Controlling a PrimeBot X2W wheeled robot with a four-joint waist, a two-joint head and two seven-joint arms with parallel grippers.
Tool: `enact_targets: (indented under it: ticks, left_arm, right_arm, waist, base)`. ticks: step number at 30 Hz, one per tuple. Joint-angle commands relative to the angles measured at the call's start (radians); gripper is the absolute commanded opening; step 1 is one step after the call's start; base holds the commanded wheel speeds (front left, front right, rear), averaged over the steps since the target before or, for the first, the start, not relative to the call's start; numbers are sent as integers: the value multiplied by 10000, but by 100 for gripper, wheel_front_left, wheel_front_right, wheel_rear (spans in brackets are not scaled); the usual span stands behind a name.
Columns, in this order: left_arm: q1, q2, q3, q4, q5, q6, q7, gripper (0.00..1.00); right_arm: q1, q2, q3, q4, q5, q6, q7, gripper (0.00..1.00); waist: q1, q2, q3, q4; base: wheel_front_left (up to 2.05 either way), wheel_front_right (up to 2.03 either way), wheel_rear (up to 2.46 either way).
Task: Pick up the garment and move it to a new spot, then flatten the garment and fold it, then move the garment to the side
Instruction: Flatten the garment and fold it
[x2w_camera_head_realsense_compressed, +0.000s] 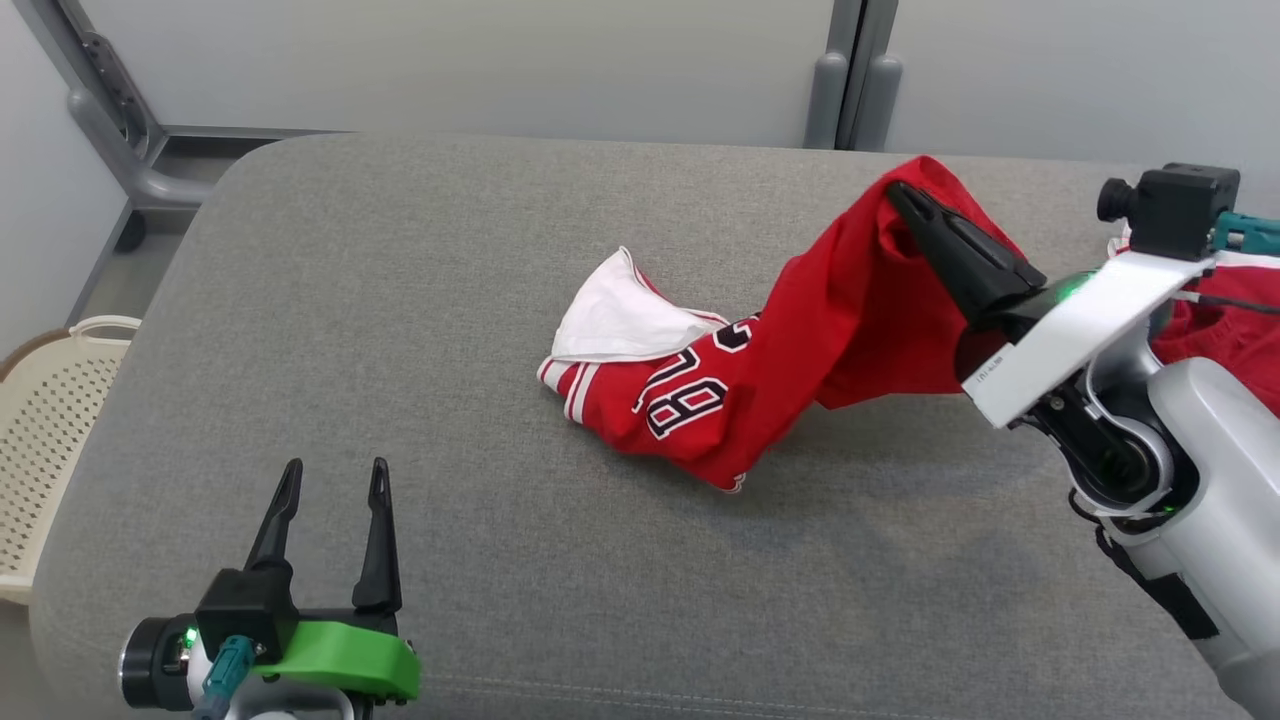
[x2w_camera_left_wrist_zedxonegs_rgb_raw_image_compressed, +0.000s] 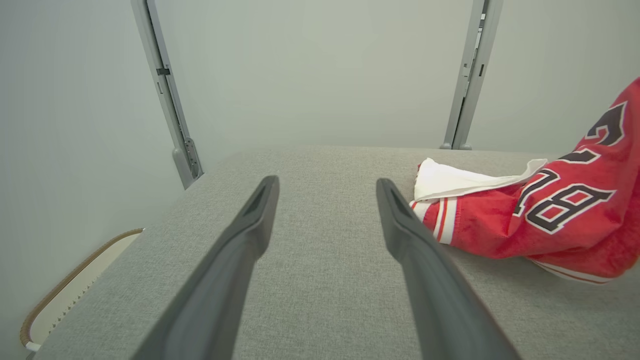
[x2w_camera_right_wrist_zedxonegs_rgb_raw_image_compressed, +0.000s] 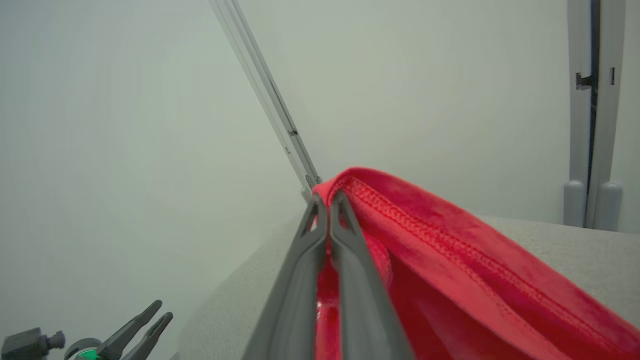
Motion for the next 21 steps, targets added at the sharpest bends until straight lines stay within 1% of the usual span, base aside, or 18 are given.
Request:
enact_targets:
  ticks: [1, 5, 10, 12, 15, 21]
  left_arm:
    - [-129, 16, 29, -8, -14, 32, -20, 100]
    - [-152, 16, -1, -18, -19, 28, -20, 100]
    - [-138, 16, 3, -37, -36, 46, -20, 100]
    - [-120, 14, 12, -54, -38, 61, -20, 100]
    - [-131, 15, 3, -55, -47, 72, -20, 100]
    - [-227, 14, -76, -31, -40, 50, -20, 100]
  right_arm:
    - [-161, 82, 96, -3, 138, 3, -111, 0]
    - [-521, 357, 470, -127, 789, 1, -322, 0]
    - [-531, 305, 729, -94, 1447, 3, -619, 0]
    - [-394, 84, 869, 142, 1370, 1, -670, 0]
    - [-163, -14, 1104, 650, 1349, 3, -729, 0]
    - [89, -170, 1449, 2107, 1025, 1, -696, 0]
  waist:
    - [0, 0, -7, 63]
    - [0, 0, 9, 191]
    - [0, 0, 34, 302]
    - [0, 0, 54, 314]
    - [0, 0, 98, 316]
    - [0, 0, 232, 207]
  base:
    - [0, 0, 0]
    - [0, 0, 0]
    - [0, 0, 0]
    - [0, 0, 0]
    - [0, 0, 0]
    - [0, 0, 0]
